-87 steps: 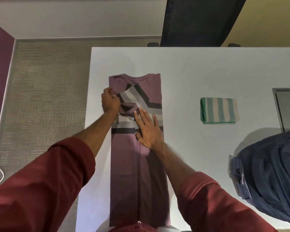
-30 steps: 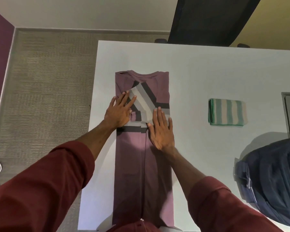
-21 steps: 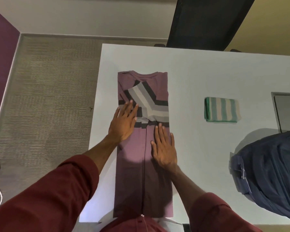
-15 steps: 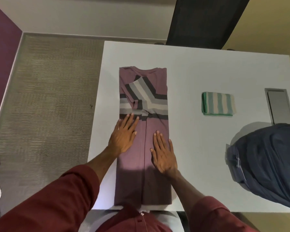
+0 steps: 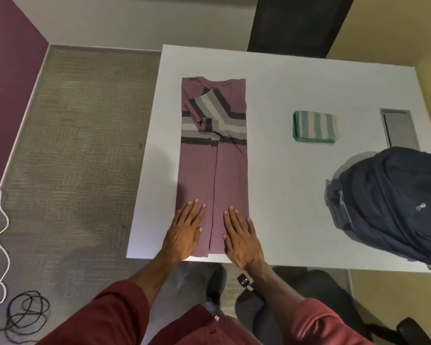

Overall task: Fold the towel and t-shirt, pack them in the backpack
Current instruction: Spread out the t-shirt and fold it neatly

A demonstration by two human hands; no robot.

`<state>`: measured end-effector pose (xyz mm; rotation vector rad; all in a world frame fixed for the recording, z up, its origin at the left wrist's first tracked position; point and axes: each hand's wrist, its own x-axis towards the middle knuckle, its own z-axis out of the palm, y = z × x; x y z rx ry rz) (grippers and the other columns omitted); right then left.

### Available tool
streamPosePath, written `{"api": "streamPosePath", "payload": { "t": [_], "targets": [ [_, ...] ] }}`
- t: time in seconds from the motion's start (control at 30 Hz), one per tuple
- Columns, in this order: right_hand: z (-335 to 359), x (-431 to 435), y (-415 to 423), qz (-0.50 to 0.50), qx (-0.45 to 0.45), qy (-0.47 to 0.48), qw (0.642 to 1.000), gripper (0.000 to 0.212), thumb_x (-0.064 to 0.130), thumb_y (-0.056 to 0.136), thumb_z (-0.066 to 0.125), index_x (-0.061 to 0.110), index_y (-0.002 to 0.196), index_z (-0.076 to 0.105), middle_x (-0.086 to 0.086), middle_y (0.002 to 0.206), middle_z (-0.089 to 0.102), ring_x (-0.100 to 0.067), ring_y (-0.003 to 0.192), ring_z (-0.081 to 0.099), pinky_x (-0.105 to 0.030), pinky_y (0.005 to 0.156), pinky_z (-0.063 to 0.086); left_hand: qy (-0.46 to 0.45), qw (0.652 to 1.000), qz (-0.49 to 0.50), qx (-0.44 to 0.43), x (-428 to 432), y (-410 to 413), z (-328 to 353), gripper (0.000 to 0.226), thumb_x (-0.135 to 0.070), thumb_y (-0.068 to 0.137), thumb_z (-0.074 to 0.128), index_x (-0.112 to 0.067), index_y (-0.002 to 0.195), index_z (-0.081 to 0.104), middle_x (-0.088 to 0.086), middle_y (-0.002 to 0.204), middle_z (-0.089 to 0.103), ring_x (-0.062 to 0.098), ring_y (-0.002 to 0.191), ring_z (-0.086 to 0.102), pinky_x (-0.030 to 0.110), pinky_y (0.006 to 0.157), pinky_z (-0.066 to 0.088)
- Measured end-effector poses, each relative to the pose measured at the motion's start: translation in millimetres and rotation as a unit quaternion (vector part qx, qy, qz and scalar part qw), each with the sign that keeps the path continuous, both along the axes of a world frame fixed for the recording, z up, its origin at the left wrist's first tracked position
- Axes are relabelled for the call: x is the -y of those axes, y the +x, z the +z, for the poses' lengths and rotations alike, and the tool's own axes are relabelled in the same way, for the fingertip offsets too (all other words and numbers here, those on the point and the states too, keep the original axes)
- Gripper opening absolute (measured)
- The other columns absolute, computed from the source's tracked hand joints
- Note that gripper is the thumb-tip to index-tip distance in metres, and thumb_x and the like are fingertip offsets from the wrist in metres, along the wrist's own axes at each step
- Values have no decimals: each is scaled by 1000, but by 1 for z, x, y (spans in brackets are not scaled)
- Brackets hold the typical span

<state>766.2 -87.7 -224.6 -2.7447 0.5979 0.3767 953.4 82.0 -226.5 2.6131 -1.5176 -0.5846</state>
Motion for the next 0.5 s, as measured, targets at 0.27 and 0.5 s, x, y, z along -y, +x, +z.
{"api": "streamPosePath", "payload": {
  "t": [0.27, 0.5],
  "targets": [
    [1, -25, -52, 64, -41, -24, 997, 81, 65, 111, 20, 24, 172, -13, -5, 179, -20, -27, 166, -16, -59, 131, -4, 1, 999, 10, -39, -43, -43, 5, 76, -50, 111, 37, -31, 171, -7, -2, 180, -13, 21, 166, -11, 50, 133, 21],
    [3, -37, -53, 96, -37, -42, 994, 76, 44, 114, 33, 19, 173, -8, -9, 181, -8, -30, 168, -3, -57, 134, 13, 21, 997, -58, -37, -64, -47, 16, 112, -69, 94, 60, -26, 171, -8, 1, 179, -16, 23, 165, -15, 50, 135, 13]
  ]
}}
